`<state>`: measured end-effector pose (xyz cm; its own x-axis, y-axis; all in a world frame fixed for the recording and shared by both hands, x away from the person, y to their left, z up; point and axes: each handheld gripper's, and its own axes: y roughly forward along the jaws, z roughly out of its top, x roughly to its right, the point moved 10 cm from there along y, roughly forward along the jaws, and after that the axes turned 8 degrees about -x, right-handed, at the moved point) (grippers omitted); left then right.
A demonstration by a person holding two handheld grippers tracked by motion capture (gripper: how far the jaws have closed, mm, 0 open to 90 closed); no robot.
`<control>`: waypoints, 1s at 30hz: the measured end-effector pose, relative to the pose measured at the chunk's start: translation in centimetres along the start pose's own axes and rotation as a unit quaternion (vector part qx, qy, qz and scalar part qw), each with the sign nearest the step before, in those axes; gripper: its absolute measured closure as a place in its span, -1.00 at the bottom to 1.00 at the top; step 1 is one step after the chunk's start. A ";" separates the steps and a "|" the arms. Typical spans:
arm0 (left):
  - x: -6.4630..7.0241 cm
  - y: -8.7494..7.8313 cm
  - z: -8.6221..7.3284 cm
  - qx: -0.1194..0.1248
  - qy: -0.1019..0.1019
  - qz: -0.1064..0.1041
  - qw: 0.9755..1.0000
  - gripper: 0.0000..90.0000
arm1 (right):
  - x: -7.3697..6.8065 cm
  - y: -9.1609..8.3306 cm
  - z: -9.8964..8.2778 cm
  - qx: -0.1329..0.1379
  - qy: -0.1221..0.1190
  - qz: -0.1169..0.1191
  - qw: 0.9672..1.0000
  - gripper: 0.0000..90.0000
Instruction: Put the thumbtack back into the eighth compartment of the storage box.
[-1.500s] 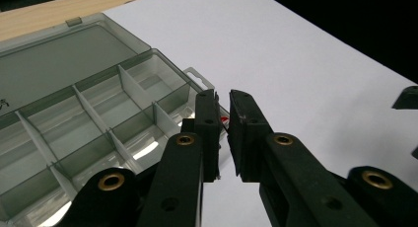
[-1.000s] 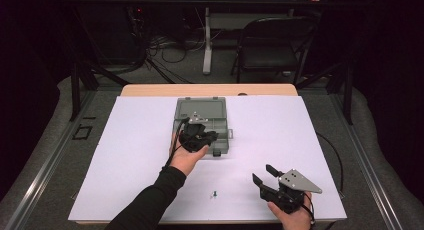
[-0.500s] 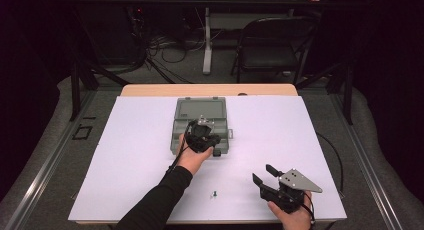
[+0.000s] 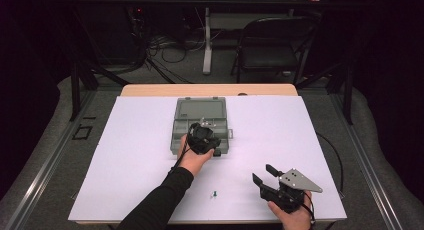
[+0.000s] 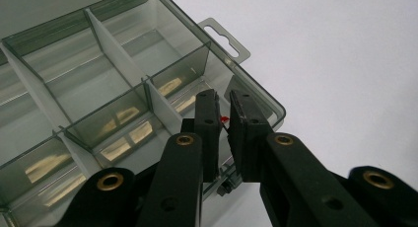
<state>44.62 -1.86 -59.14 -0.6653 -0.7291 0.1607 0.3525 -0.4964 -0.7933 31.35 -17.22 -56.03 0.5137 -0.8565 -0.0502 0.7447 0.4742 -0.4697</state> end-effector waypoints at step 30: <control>1.1 -7.9 -3.8 0.103 0.036 -0.022 0.994 -0.19 | 0.0 0.1 0.0 -0.003 0.000 -0.002 1.000 -0.09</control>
<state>38.60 3.08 -54.95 -0.7260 -0.6727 0.1429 0.4447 -0.6177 -0.6486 31.42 -17.22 -56.11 0.5106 -0.8585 -0.0487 0.7443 0.4696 -0.4749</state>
